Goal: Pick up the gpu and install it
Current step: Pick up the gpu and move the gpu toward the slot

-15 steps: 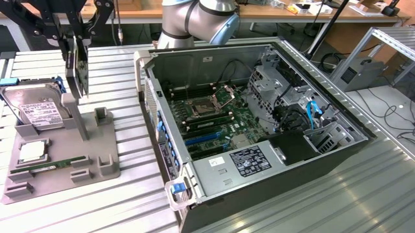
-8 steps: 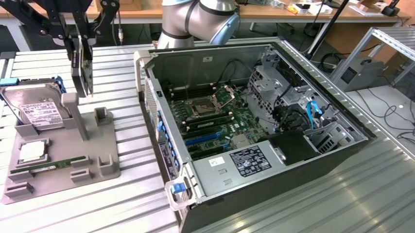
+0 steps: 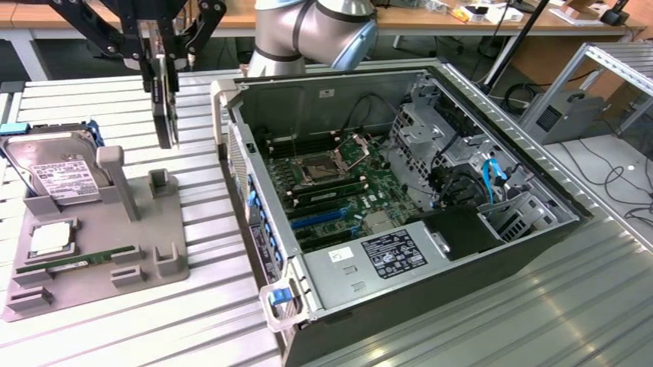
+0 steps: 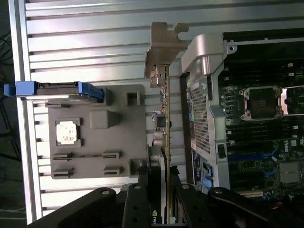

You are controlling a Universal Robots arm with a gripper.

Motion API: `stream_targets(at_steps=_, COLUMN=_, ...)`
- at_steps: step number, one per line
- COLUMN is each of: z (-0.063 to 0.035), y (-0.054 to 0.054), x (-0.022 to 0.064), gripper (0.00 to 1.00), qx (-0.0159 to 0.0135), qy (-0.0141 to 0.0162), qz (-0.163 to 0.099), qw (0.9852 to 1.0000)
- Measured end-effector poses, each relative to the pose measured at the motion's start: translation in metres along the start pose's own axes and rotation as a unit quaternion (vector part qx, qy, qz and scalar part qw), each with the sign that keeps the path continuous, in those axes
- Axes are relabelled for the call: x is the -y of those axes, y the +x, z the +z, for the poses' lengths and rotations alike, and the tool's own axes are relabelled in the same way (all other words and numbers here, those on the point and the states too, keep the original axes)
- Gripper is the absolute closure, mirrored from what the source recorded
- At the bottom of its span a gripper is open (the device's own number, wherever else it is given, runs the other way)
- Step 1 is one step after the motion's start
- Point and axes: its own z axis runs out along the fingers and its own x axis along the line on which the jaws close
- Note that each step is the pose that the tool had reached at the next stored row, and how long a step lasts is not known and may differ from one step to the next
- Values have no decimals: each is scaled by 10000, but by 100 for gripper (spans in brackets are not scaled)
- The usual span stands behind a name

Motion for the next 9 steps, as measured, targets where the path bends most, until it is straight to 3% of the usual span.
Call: stream_targets(at_steps=9, z=8, y=-267, x=-20, gripper=73, qx=0, qy=2, qz=0, qw=10000)
